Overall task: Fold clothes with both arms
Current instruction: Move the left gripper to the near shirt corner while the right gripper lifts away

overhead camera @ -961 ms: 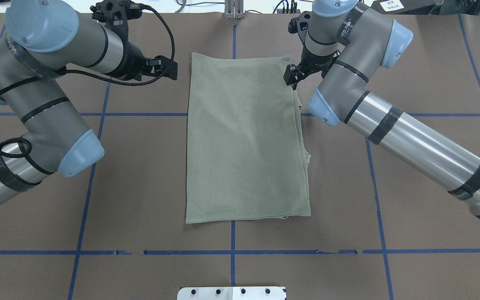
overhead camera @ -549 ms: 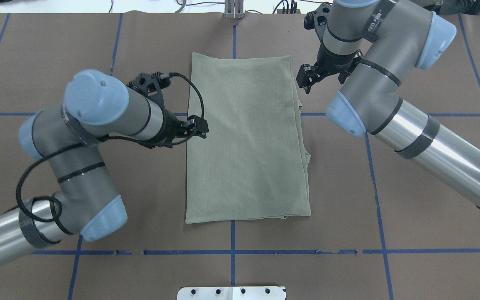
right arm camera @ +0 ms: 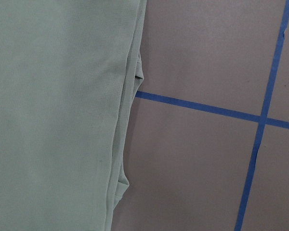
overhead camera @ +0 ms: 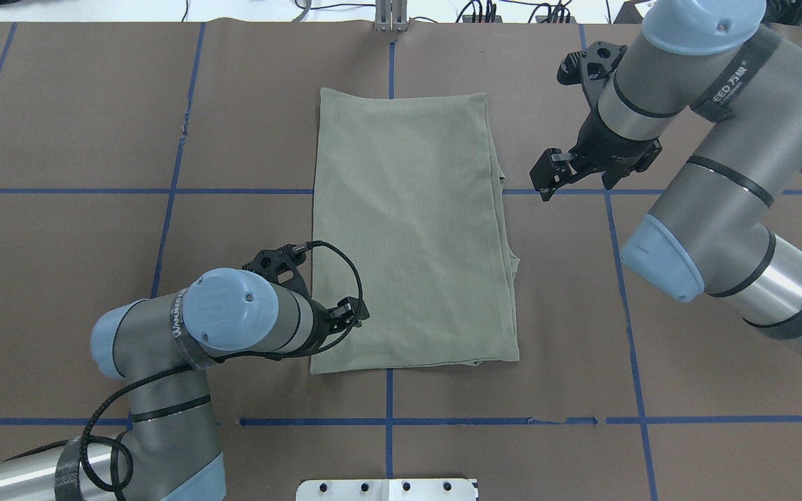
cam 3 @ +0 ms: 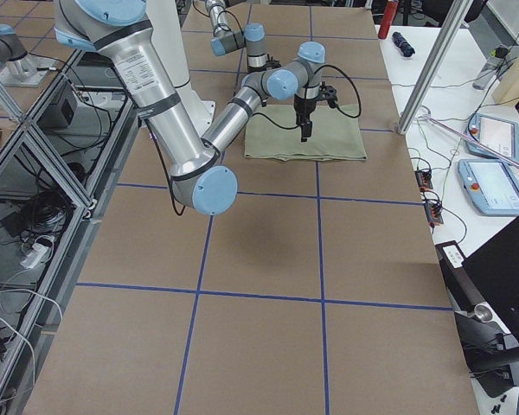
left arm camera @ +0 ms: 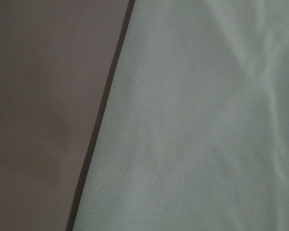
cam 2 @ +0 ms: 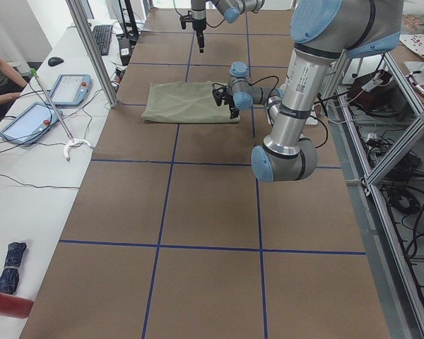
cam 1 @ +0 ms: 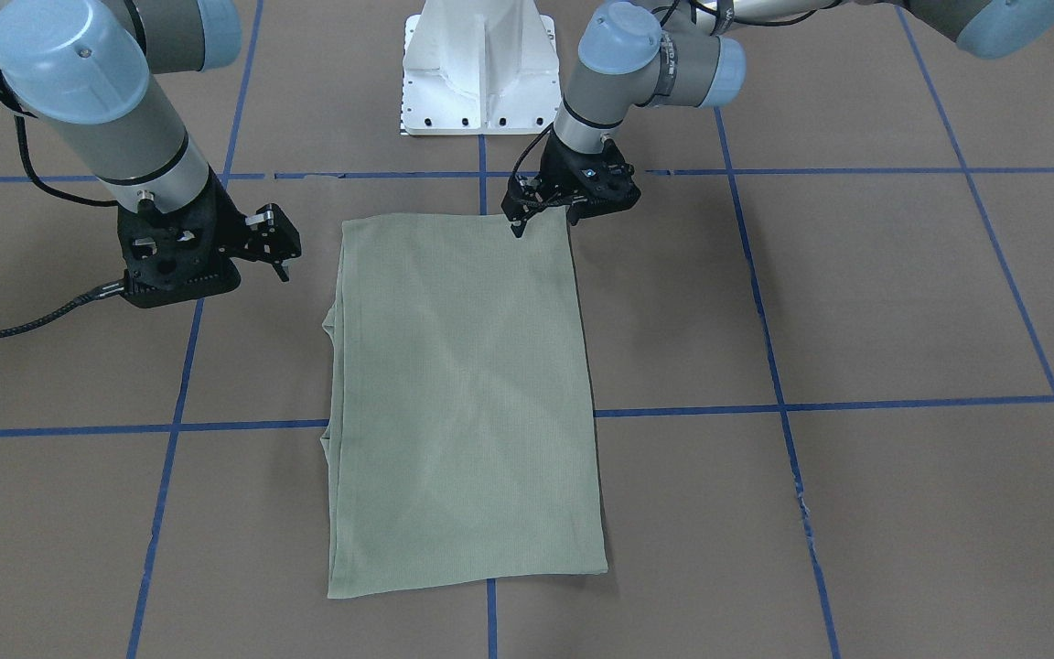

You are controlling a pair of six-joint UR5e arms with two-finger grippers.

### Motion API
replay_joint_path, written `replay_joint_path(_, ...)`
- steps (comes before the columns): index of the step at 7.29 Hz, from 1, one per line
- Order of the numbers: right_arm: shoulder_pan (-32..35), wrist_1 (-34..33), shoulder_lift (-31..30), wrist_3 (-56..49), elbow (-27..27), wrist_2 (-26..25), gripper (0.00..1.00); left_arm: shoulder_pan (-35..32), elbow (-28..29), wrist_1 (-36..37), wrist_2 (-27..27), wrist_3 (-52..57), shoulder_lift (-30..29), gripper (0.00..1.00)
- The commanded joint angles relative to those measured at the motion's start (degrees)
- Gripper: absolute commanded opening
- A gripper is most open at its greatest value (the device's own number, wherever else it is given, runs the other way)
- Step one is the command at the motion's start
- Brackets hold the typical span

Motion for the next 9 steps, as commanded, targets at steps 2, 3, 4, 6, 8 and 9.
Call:
replay_joint_path(2,-1.3,0.3,-0.6,2.6,0.4,-0.1,1.0,1.3,-0.2,3.0,0.8,-2.4,0.2,0.96)
replay_joint_path(3,-1.2,0.3,-0.6,2.6,0.4,-0.1,1.0,1.4,-0.2,3.0,0.8,-3.0,0.1,0.9)
replay_joint_path(4,-1.2,0.3,-0.6,2.6,0.2,-0.1,1.0,2.1,-0.1,3.2,0.8,-3.1,0.1,0.85)
replay_joint_path(6,-1.3,0.3,-0.6,2.6,0.2,-0.1,1.0,2.4,-0.1,3.2,0.8,-3.2,-0.1,0.72)
replay_joint_path(8,-1.2,0.3,-0.6,2.6,0.2,-0.1,1.0,2.3,-0.1,3.3,0.8,-3.2,-0.1,0.47)
replay_joint_path(9,-1.2,0.3,-0.6,2.7,0.4,0.0,1.0,2.3,-0.2,3.2,0.9,-3.2,-0.1,0.34)
